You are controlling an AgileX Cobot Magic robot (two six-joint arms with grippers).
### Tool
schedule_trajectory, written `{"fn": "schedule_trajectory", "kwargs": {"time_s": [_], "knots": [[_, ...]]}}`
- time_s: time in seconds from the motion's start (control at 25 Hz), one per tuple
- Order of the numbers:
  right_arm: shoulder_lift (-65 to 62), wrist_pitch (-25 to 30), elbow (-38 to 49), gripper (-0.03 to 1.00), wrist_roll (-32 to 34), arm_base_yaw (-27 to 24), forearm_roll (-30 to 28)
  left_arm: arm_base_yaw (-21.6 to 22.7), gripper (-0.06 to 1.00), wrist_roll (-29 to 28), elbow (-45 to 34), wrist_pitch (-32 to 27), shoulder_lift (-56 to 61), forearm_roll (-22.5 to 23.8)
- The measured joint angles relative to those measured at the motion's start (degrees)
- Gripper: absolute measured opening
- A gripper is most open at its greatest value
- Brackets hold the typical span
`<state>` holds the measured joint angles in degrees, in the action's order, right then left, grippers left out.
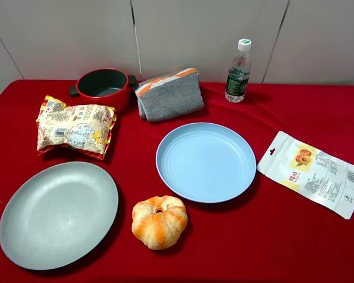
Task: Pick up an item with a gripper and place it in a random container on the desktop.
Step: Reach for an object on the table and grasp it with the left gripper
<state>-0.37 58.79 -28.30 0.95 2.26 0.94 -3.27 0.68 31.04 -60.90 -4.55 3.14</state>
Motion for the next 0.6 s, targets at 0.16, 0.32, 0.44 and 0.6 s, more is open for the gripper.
{"fn": "schedule_trajectory", "kwargs": {"time_s": [0.16,0.32,0.44,0.6], "knots": [[0.00,0.00,0.00,0.69,0.00,0.00,0.00,0.00,0.97,0.00,3.24,-0.01,-6.72,-0.01],[0.00,0.00,0.00,0.69,0.00,0.00,0.00,0.00,0.95,0.00,6.72,-0.01,-14.44,-0.06],[0.00,0.00,0.00,0.69,0.00,0.00,0.00,0.00,0.94,0.00,9.75,-0.01,-20.53,-0.06],[0.00,0.00,0.00,0.69,0.00,0.00,0.00,0.00,0.93,0.00,14.24,-0.01,-28.37,-0.06]]}}
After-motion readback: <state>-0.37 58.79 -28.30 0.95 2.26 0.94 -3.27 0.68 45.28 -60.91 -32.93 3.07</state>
